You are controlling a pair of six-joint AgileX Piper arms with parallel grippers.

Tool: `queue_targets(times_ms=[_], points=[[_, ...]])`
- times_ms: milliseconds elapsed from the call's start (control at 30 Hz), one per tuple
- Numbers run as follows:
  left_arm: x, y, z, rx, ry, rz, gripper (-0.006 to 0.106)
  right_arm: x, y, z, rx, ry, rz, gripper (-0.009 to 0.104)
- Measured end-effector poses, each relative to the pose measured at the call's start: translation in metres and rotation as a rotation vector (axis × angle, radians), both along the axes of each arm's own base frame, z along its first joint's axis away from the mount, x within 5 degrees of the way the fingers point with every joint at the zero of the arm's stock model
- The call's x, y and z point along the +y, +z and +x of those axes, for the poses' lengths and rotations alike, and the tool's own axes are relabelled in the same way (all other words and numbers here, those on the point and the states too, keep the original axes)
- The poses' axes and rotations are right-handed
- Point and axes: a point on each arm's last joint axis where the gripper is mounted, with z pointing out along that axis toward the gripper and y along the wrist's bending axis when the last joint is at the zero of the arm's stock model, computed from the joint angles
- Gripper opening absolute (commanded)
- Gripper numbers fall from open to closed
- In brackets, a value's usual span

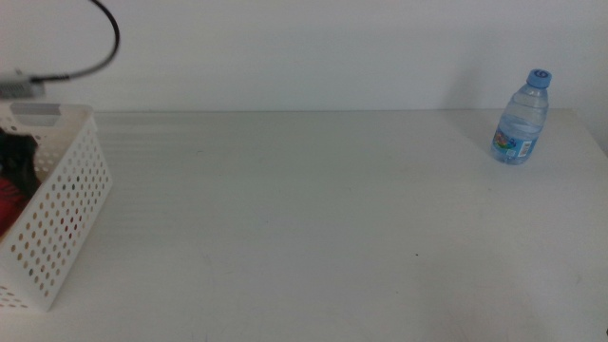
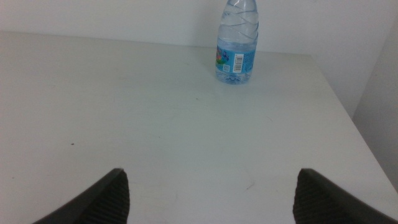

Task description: Use arms to grab the bottles and put them into the dustbin to the left of the table.

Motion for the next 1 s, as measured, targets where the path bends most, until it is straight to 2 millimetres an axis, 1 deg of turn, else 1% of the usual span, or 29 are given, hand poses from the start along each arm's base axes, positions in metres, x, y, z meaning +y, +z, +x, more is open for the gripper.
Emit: queue_targets(times_ms=[100, 200, 233, 300, 400, 500, 600, 633, 767, 867, 1000], points=[[-0.004, 0.029, -0.005, -0.080, 0.023, 0.021, 0.090, 0.000, 0.000, 0.000, 0.000, 0.000, 0.000, 0.070], [-0.018, 0.060, -0.013, -0.168, 0.032, 0.040, 0.090, 0.000, 0.000, 0.000, 0.000, 0.000, 0.000, 0.070], [-0.033, 0.078, -0.021, -0.213, 0.022, 0.039, 0.090, 0.000, 0.000, 0.000, 0.000, 0.000, 0.000, 0.070], [-0.053, 0.096, -0.031, -0.265, -0.019, 0.032, 0.090, 0.000, 0.000, 0.000, 0.000, 0.000, 0.000, 0.070], [-0.086, 0.119, -0.043, -0.354, -0.113, 0.028, 0.090, 0.000, 0.000, 0.000, 0.000, 0.000, 0.000, 0.070], [-0.119, 0.137, -0.062, -0.452, -0.225, 0.020, 0.090, 0.000, 0.000, 0.000, 0.000, 0.000, 0.000, 0.070], [-0.142, 0.147, -0.084, -0.554, -0.316, 0.013, 0.090, 0.000, 0.000, 0.000, 0.000, 0.000, 0.000, 0.070], [-0.148, 0.146, -0.091, -0.580, -0.343, 0.012, 0.090, 0.000, 0.000, 0.000, 0.000, 0.000, 0.000, 0.070], [-0.168, 0.148, -0.132, -0.762, -0.454, -0.018, 0.090, 0.000, 0.000, 0.000, 0.000, 0.000, 0.000, 0.070], [-0.172, 0.139, -0.162, -0.835, -0.505, -0.045, 0.090, 0.000, 0.000, 0.000, 0.000, 0.000, 0.000, 0.070], [-0.171, 0.119, -0.197, -0.835, -0.557, -0.075, 0.090, 0.000, 0.000, 0.000, 0.000, 0.000, 0.000, 0.070]])
